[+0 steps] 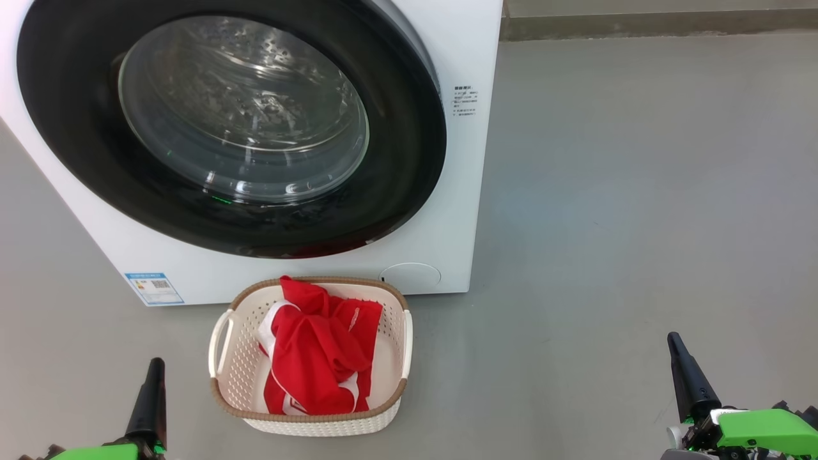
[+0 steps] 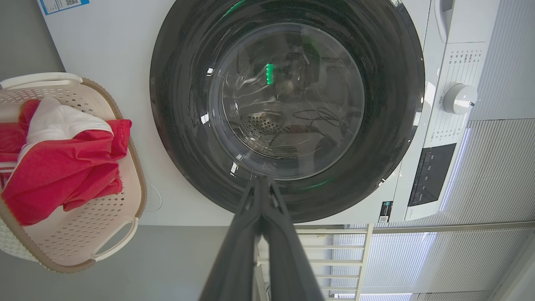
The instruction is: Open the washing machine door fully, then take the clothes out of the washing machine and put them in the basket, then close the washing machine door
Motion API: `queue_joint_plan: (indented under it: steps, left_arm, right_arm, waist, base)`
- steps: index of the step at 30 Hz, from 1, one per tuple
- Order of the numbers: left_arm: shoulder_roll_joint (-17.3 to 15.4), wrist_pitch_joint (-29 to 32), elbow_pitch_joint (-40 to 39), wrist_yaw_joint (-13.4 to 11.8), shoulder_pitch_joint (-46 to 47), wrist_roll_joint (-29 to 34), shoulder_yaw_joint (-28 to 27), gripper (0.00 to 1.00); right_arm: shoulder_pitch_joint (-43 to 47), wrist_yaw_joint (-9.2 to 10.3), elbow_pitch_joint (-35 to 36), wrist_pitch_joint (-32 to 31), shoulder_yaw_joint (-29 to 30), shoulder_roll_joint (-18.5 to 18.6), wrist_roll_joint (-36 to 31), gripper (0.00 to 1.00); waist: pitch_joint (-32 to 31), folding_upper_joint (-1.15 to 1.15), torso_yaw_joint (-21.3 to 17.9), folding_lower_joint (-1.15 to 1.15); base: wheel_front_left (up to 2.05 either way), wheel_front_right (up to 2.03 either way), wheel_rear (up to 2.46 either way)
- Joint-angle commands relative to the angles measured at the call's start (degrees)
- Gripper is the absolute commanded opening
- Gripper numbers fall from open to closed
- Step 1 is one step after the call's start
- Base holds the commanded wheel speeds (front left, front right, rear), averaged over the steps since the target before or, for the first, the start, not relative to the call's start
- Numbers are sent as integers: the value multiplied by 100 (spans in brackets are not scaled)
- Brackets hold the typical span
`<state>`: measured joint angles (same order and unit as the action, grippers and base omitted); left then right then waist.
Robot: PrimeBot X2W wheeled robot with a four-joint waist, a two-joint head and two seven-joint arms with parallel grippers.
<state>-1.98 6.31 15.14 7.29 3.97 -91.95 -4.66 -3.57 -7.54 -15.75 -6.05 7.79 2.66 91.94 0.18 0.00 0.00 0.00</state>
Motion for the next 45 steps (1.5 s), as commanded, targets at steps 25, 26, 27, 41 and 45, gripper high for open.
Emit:
queue_joint_plan:
  steps: [25, 26, 27, 41, 45]
  left_arm:
    - [-89, 18, -111, 20, 222, -21, -186, 0]
    - [-89, 18, -111, 20, 222, -21, -186, 0]
    - [-89, 18, -111, 20, 222, -21, -186, 0]
    - [-89, 18, -111, 20, 222, -21, -186, 0]
    - [-89, 18, -111, 20, 222, -21, -186, 0]
  right_arm:
    - [-262, 5, 173, -44, -127, 21, 22, 0]
    - [-262, 5, 173, -44, -127, 21, 23, 0]
    - [-262, 5, 173, -44, -127, 21, 23, 0]
    - [-262, 5, 173, -44, -128, 21, 23, 0]
    - [-262, 5, 173, -44, -128, 21, 23, 0]
  waist:
    - [0, 0, 0, 0]
    - [0, 0, 0, 0]
    - [0, 0, 0, 0]
    - [0, 0, 0, 0]
    - [0, 0, 0, 0]
  base:
    - [0, 0, 0]
    - [0, 0, 0]
    - [0, 0, 0]
    - [0, 0, 0]
    - [0, 0, 0]
